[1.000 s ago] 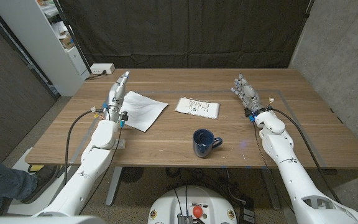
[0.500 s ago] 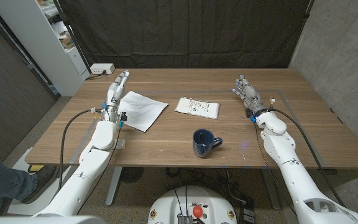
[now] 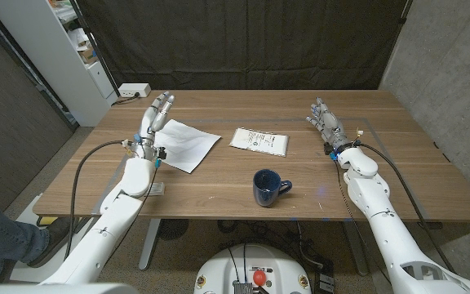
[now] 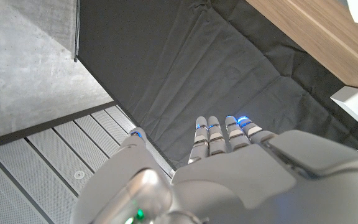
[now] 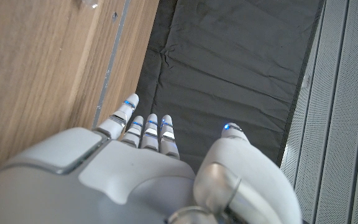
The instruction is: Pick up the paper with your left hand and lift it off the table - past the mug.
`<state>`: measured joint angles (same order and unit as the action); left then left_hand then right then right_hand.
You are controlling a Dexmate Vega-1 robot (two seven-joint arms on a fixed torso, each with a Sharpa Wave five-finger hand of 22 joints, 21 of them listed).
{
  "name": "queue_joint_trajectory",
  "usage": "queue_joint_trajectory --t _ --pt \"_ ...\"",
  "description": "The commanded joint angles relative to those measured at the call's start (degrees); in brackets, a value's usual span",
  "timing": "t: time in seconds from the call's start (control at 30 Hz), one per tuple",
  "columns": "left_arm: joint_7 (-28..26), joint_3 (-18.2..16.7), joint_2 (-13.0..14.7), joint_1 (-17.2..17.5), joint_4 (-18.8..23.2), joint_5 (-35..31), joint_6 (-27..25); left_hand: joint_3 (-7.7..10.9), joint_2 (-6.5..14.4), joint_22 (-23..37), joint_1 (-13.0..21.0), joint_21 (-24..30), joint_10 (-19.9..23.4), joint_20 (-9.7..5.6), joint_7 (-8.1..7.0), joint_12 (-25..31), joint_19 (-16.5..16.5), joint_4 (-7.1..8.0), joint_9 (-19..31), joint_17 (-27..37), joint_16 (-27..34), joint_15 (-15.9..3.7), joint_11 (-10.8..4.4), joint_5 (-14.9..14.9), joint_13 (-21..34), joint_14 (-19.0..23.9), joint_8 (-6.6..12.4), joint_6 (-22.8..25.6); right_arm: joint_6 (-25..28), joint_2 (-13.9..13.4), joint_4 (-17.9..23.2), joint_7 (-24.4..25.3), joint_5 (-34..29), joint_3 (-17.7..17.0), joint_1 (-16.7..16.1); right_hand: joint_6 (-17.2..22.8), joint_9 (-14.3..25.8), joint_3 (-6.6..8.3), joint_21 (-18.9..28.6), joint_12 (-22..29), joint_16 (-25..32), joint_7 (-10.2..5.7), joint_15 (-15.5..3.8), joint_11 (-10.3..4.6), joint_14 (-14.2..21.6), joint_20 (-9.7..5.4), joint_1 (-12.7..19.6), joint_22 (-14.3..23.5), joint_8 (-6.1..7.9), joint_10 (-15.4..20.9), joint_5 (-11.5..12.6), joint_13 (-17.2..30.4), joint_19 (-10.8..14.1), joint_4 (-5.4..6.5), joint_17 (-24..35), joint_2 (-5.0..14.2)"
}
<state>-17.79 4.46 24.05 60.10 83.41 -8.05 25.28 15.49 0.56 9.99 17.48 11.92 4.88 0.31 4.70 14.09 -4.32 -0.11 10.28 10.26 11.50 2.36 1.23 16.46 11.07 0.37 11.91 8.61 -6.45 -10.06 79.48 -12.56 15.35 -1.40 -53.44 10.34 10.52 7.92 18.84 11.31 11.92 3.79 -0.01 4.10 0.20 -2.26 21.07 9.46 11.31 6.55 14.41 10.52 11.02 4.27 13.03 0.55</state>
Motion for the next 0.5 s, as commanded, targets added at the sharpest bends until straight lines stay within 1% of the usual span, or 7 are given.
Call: queue_joint_trajectory --t 0.03,0.13,0.3,0.5 --pt "-1.62 0.84 3.16 1.62 5.53 -5.55 -6.65 0.42 0.26 0.28 1.4 0.15 0.56 0.2 -0.11 0.24 -0.09 -0.57 0.08 0.1 0.32 0.39 -0.11 0.34 0.18 0.4 0.34 0.49 -0.21 0.08 -1.25 -0.61 0.29 -0.07 0.81 0.44 0.3 -0.02 -0.23 0.01 0.12 -0.25 0.1 -0.21 0.51 -0.47 -0.17 0.19 -0.03 0.34 0.4 0.22 0.31 -0.29 0.16 0.45" --pt "-1.32 1.02 4.05 1.97 7.12 -6.43 -8.62 0.57 0.38 0.28 1.76 -0.01 0.44 0.24 -0.12 0.13 -0.38 -0.81 0.09 0.1 0.17 0.29 0.04 0.4 0.18 0.22 0.29 0.5 -0.48 0.17 -1.75 -0.75 0.24 -0.1 1.14 0.41 0.3 -0.05 -0.37 -0.02 0.09 -0.27 0.15 0.03 0.45 -0.46 -0.2 0.19 -0.05 0.29 0.41 0.22 0.33 -0.3 0.13 0.48" --pt "-1.25 1.2 5.02 2.15 8.54 -7.16 -10.47 0.77 0.51 0.28 2.27 -0.09 0.28 0.23 -0.09 -0.01 -0.48 -1.17 0.09 0.09 0.04 0.31 0.08 0.49 0.19 0.13 0.24 0.53 -0.77 0.34 -2.15 -0.68 0.2 -0.29 1.44 0.39 0.3 -0.08 -0.56 -0.06 0.09 -0.28 0.17 -0.04 0.44 -0.39 -0.26 0.2 -0.06 0.21 0.41 0.23 0.22 -0.31 0.11 0.48" --pt "0.73 1.57 6.5 2.07 10.0 -6.97 -13.04 1.03 0.62 0.28 2.99 -0.31 0.01 0.38 -0.11 -0.24 -0.88 -1.71 0.1 0.08 -0.21 0.49 0.17 0.58 0.2 -0.23 0.05 0.32 -1.16 0.65 -2.8 -0.63 0.27 -0.52 1.67 0.37 0.3 -0.12 -0.69 -0.06 0.08 -0.25 0.2 -0.03 0.43 -0.35 -0.32 0.2 -0.07 0.23 0.41 0.23 0.25 -0.32 0.09 0.49"
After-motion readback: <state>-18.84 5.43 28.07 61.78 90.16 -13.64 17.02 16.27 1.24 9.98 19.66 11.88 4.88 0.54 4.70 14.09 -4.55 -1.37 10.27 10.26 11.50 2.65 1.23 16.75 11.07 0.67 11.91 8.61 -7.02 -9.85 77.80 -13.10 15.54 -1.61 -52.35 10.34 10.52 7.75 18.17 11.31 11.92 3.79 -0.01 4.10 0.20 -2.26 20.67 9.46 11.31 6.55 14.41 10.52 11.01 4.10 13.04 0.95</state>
